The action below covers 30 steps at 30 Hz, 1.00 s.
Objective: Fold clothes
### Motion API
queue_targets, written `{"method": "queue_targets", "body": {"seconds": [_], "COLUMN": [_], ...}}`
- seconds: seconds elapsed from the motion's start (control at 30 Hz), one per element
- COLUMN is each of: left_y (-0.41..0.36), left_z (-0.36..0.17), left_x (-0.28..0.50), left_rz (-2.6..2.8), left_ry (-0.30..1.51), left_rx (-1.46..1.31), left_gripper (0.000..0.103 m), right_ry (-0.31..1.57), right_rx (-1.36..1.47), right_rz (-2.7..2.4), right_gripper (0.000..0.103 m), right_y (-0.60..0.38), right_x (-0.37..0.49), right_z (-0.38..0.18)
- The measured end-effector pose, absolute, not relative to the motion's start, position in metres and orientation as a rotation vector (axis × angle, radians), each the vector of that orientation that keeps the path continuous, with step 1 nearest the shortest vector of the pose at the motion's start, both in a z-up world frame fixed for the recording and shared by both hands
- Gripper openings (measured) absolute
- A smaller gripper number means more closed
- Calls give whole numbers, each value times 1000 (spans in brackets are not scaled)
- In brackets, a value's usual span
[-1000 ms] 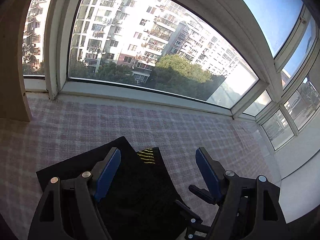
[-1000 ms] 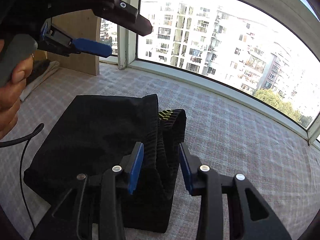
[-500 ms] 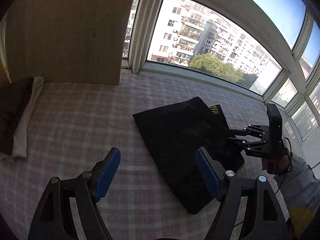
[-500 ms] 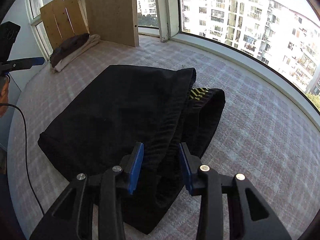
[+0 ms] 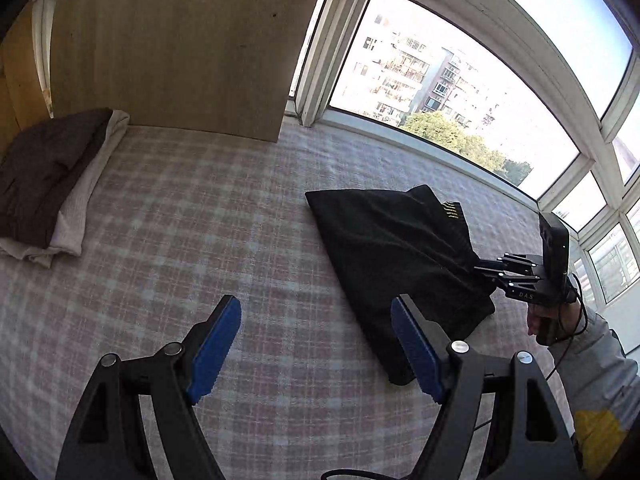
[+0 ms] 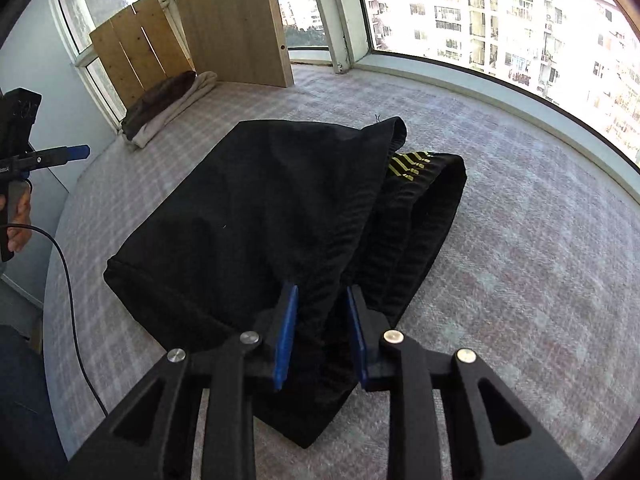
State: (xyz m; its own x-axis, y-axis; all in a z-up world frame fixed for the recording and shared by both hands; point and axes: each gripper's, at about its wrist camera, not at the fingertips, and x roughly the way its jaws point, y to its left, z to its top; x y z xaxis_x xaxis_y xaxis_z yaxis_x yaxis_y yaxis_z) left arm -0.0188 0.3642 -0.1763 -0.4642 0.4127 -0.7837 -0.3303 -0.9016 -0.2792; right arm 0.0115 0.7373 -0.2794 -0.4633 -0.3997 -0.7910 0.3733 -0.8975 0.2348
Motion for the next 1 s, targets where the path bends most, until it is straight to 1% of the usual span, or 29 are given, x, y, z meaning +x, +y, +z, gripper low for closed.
{"method": "queue_targets", "body": {"seconds": [0.1,0.13,0.17,0.2,0.3,0.4,0.53,0.73,0.83,0.9,1.0], "left_y": [368,368,369,369,371,375,385,393,393,392,391], "left_z": [-173,-174,-175,-176,-178,-178,-174,-183,-185,-185,-186], "left_x": [-13,-11,-10,-8,-7,-9,-5,-3,-1,-1,-2], "left_rz": [2360,2359,2358,2358,2352,2342,2333,2299,2288,2287,2286], "left_ry": [-118,-119,-121,-122,-138,-154,-127,-120,-121,-120,-119], "left_rx": [-1292,-1293,-1296,-1300,-1312,-1312,-1291,-1328,-1329,-1333,-1338], "left_gripper": [76,76,76,76,76,76,76,76,76,76,76], "right_ry": [-146,-166,-156,-146,-129,-111,-88,-56,-38,-27,-82], "right_rx": [1298,1286,1280,1273,1231,1188,1133,1230,1280,1328,1293], "right_rz": [-2308,-2291,-2276,-2262,-2291,-2319,-2355,-2405,-2428,-2418,-2426], "right_gripper": [25,23,17,14,11,11,11,11,13,17,18], "right_y": [746,747,744,742,743,744,744,750,753,751,758], "right_x": [5,5,7,10,22,35,52,62,67,66,58], "right_z": [-283,-283,-282,-280,-267,-253,-236,-259,-271,-278,-266]}}
